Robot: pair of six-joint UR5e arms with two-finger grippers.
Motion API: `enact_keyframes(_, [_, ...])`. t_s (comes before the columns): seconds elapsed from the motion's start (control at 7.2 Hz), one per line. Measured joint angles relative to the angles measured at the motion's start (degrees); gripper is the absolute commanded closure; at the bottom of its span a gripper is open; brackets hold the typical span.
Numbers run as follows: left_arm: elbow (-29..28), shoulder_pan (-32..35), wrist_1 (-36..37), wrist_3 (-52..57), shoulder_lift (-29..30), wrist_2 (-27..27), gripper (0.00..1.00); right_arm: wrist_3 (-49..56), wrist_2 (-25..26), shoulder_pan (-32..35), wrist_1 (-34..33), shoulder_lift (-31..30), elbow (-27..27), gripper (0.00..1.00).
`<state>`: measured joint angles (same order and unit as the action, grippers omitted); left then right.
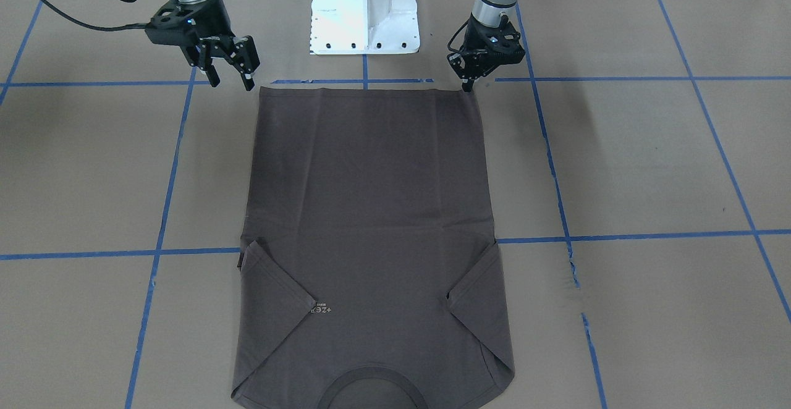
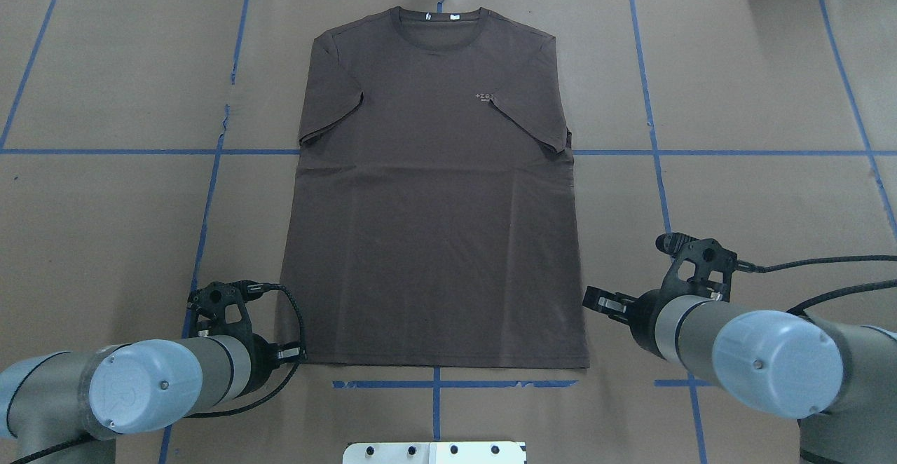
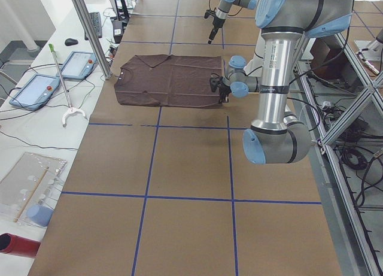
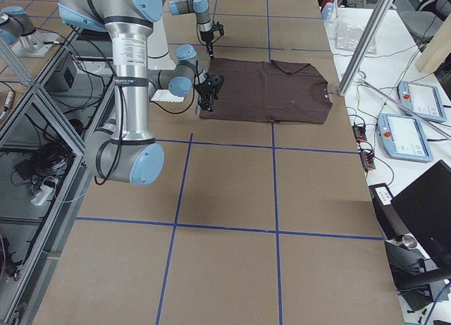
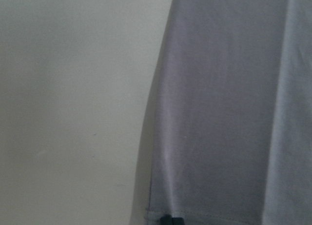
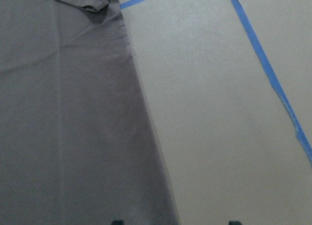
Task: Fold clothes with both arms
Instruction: 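Grasp the two hem corners with the left and right grippers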
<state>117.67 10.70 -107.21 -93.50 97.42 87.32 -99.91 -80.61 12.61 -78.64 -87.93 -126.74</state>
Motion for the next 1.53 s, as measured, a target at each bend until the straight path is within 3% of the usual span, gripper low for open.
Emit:
enact_keyframes(0.42, [0.61, 0.01, 0.06, 0.06, 0.23, -2.28, 1.0, -3.43, 4.28, -5.06, 0.86, 2.96, 5.14, 0.45])
enact_keyframes(1.25, [0.88, 0.04, 0.22, 0.16, 0.4, -4.68, 1.0, -4.17, 6.59, -9.1, 0.88, 2.05, 6.81, 0.45])
enact_keyframes(1.39, [0.89, 0.11, 0.24, 0.16, 0.4, -4.7, 1.0, -4.55, 6.71, -9.54, 0.9, 2.17, 7.33, 0.5])
enact_keyframes(1.53, [0.89, 0.15, 0.25, 0.16, 0.4, -4.7, 1.0, -5.28, 6.87, -10.07, 0.88, 2.32, 7.56, 0.8])
